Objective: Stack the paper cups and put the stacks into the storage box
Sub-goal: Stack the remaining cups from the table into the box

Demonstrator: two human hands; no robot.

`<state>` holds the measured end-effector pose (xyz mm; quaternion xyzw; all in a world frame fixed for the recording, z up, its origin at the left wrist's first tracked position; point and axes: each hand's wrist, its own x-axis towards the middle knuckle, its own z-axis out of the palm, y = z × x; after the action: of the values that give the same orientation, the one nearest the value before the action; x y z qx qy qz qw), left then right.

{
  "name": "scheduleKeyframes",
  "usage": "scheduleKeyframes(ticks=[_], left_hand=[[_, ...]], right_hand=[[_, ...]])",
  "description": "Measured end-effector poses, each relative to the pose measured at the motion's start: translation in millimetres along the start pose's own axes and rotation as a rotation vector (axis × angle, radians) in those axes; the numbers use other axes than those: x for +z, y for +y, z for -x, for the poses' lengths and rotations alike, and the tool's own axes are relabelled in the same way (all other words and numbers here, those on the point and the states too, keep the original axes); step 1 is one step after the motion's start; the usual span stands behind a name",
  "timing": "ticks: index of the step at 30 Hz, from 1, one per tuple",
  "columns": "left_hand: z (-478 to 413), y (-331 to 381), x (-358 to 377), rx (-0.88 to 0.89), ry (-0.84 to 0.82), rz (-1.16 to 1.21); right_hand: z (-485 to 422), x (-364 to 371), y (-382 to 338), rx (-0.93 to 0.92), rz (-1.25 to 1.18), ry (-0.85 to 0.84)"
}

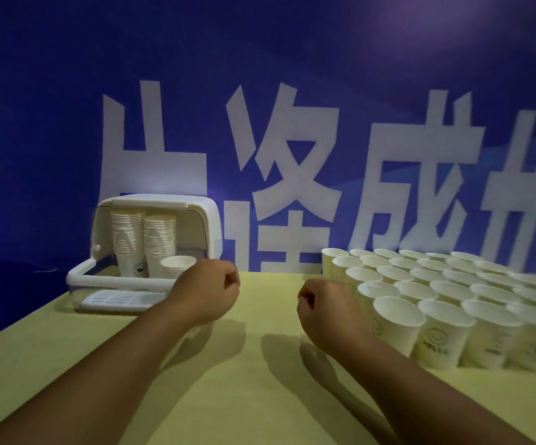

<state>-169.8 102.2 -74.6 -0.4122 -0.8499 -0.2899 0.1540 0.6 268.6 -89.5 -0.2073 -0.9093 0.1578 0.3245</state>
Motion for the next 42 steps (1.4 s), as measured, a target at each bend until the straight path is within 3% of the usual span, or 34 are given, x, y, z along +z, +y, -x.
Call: scheduleKeyframes(ticks=[8,12,16,20,26,30,37,42], left_hand=[[27,93,48,0.122,-0.126,0.109],[39,144,62,0.179,-0.193,0.204],[51,186,74,0.217,-0.307,0.216],[57,202,83,0.199,-0.342,0.151],[58,190,85,0.162,-0.228,0.104],[60,173,77,0.145,-0.149,0.127],[67,129,40,0.152,0.048,0.137],[55,92,11,0.156,0.205,0.156]], right_hand=[[64,-57,35,0.053,-0.144,0.195],[80,-84,66,0.066,-0.010,0.387],[88,-100,94,0.214,0.200,0.326],[92,-107,106,0.258,0.221,0.244],[85,-111,111,0.281,0.136,0.197],[83,-109,109,0.260,0.201,0.168],[74,-91,78,0.070,0.160,0.409],[42,-58,35,-0.007,-0.006,0.408]])
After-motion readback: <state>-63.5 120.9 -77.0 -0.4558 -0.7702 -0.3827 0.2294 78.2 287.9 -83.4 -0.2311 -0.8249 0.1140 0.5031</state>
